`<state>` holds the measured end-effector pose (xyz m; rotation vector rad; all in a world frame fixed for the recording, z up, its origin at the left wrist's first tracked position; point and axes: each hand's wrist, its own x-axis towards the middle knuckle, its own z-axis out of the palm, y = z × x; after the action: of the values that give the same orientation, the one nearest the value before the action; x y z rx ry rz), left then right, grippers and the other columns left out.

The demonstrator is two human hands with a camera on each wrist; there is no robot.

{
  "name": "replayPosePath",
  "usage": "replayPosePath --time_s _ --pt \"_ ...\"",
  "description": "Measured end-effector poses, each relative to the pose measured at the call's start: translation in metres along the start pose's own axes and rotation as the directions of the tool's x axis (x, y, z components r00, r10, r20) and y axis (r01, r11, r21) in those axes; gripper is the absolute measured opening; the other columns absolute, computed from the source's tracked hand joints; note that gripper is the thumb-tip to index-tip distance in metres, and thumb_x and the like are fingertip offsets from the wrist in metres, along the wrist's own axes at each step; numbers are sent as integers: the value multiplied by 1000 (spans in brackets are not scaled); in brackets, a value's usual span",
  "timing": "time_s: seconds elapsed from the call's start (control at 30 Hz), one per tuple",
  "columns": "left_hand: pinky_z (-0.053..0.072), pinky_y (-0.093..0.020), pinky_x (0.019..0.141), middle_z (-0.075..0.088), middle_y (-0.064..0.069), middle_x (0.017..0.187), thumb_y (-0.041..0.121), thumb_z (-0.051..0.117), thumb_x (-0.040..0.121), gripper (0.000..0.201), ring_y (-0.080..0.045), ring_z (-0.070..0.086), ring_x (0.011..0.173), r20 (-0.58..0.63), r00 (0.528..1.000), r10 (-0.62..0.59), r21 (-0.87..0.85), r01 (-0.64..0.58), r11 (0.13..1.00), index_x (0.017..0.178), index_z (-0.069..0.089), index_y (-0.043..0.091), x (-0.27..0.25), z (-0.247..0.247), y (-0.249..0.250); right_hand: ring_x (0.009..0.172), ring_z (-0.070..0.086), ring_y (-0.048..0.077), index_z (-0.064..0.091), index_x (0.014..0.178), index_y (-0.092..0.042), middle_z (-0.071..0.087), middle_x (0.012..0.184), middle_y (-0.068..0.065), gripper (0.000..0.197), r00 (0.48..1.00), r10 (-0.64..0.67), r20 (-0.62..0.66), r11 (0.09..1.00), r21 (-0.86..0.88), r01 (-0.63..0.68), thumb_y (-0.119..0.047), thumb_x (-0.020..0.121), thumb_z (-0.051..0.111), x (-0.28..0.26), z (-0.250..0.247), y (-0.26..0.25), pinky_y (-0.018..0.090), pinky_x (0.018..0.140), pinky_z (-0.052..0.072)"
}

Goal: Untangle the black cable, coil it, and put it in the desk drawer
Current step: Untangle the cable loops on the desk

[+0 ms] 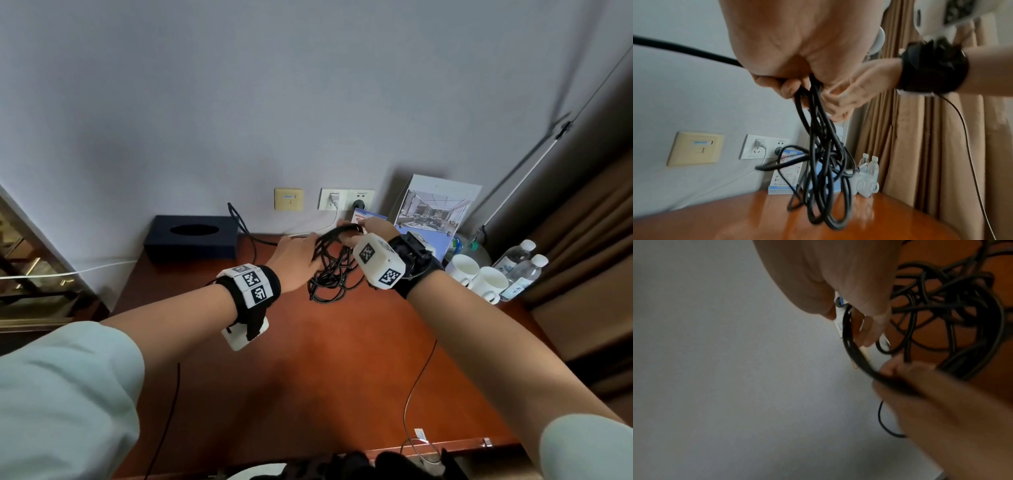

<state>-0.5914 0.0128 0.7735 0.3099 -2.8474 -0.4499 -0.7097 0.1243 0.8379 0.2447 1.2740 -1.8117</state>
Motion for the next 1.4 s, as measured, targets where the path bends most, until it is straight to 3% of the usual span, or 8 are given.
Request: replayPosePath --time_s 0.13,0.27,0.4,0.57,0.73,0.93,1.17,1.4 --pt "40 -36 70 58 -9 83 23 35 102 25 -29 55 72 47 990 -136 -207 143 968 108 47 1 5 -11 -6 79 57 20 51 99 -1 55 76 12 16 985 149 92 985 -101 -140 -12 101 40 3 -7 5 39 74 59" --pt "47 -44 74 64 -18 93 23 33 102 28 -31 58 77 100 976 -192 -337 215 917 108 47 0 8 -14 -10 72 46 16 59 90 -3 46 78 5 8 956 135 261 858 -514 19 0 93 52 3 -12 20 26 80 49" --pt "46 -39 70 63 -18 99 22 33 102 28 -27 56 74 116 963 -242 -383 268 884 112 48 -1 6 -12 -6 88 63 20 60 110 9 64 93 15 24 950 -1 311 540 -800 263 -3 89 60 2 -12 29 32 96 52" --pt "47 -41 86 60 -15 108 22 32 102 30 -29 58 96 118 938 -325 -452 342 824 114 48 0 9 -13 -9 70 66 11 69 98 -8 71 85 7 19 906 -207 370 259 -872 416 -14 81 74 11 -3 40 22 72 55" --pt "38 -29 58 51 -1 81 25 36 100 26 -17 48 69 151 924 -350 -480 378 792 105 49 3 16 -14 -12 67 56 12 66 102 -3 64 80 6 21 880 -144 452 47 -885 462 -20 91 62 12 3 36 27 72 47" --pt "40 -24 51 48 -2 80 24 37 100 23 -16 46 68 209 888 -410 -545 454 705 104 46 3 24 -21 -13 42 44 1 56 77 -15 51 65 -2 18 906 -140 399 465 -782 416 -21 94 58 17 3 43 13 43 33" --pt "33 -22 51 57 -7 73 12 44 94 23 -13 40 54 236 835 -498 -776 470 421 76 58 8 24 -18 -26 56 47 18 47 49 -15 44 57 3 48 893 -156 423 876 -358 322 -20 96 52 24 -7 40 27 59 42" --pt "33 -22 60 60 1 75 15 42 100 25 -11 45 65 239 874 -423 -841 404 360 78 54 18 25 -24 -18 45 30 12 48 53 -21 27 42 -6 50 919 -37 392 793 -548 266 -48 95 49 14 -9 16 29 55 20"
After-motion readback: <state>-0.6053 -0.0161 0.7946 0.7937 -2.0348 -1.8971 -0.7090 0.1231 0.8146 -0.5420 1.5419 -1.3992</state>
